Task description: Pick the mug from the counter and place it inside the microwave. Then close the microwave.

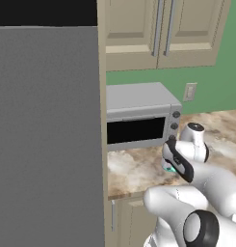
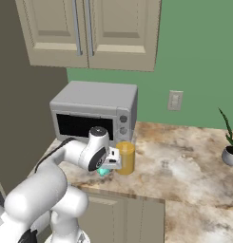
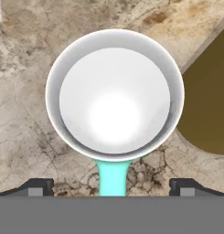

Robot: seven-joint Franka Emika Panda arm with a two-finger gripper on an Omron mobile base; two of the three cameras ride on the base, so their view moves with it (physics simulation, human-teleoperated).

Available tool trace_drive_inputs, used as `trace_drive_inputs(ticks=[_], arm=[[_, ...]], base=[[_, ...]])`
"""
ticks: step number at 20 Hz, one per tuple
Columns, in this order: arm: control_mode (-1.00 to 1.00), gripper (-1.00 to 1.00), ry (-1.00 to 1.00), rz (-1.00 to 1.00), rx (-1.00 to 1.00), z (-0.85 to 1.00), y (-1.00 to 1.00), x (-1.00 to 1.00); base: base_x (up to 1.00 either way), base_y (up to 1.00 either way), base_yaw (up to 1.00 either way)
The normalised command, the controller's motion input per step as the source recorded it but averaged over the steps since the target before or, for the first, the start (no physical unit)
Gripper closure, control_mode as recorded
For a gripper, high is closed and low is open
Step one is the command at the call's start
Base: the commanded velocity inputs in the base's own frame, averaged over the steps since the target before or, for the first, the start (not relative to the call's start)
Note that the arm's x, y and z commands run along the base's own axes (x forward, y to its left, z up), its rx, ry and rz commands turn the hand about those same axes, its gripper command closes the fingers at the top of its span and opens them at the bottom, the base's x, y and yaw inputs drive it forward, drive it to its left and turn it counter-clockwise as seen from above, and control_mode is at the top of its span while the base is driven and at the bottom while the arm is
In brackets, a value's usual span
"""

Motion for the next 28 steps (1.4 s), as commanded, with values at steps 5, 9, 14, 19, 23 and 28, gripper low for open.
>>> trace_drive_inputs(ticks=[5, 9, 14, 19, 23, 28], arm=[[-1.0, -1.0, 0.01, 0.0, 0.0, -0.17, 0.04, 0.0], [-1.0, -1.0, 0.0, 0.0, 0.0, 0.0, 0.0, 0.0], [-1.0, 1.0, 0.0, 0.0, 0.0, 0.0, 0.0, 0.0], [-1.0, 1.0, 0.0, 0.0, 0.0, 0.0, 0.0, 0.0], [-1.0, 1.0, 0.0, 0.0, 0.0, 0.0, 0.0, -0.06], [-1.0, 1.0, 0.0, 0.0, 0.0, 0.01, 0.04, -0.04]], base=[[0.0, 0.0, 0.0], [0.0, 0.0, 0.0], [0.0, 0.0, 0.0], [0.0, 0.0, 0.0], [0.0, 0.0, 0.0], [0.0, 0.0, 0.0]])
